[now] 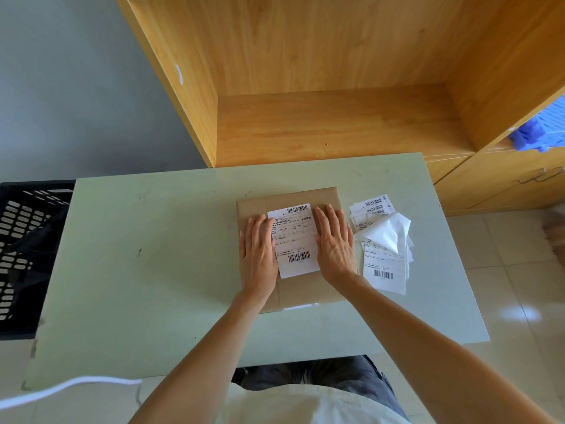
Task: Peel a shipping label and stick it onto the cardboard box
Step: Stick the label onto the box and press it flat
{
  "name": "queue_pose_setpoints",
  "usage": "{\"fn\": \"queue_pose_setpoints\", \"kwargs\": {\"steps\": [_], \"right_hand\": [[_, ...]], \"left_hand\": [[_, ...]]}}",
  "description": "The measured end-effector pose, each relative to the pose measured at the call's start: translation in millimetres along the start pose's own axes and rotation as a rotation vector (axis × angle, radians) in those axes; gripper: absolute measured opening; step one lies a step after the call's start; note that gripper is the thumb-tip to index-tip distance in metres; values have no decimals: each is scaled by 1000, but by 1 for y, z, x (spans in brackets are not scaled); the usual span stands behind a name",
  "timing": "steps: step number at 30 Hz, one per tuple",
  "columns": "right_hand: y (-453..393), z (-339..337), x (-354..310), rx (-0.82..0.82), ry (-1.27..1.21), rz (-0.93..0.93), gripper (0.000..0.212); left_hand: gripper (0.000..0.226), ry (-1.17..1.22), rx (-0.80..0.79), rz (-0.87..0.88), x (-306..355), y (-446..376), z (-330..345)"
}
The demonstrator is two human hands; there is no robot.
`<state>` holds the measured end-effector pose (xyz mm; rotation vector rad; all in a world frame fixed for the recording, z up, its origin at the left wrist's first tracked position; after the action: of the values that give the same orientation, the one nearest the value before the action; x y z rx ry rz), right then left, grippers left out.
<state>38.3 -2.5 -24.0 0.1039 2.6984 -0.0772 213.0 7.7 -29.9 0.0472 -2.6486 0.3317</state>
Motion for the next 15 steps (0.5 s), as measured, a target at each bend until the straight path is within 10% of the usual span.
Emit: {"fn": "queue_pose_setpoints", "kwargs": {"steps": [15], "right_hand": [[35, 2, -6, 2, 8, 2, 60]], "left_hand": [[58, -58, -62, 58, 15, 34, 1]]}}
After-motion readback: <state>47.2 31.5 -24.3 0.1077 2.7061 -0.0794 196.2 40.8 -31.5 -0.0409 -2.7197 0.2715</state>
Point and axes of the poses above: each hand's wrist, its own y-axis away from the middle knuckle, its own z-axis out of the palm, x = y × z, the point moved 10 cm from there along -y, towards the middle knuckle, and after that the axes turned 9 degrees about x, right-handed, at the moved point
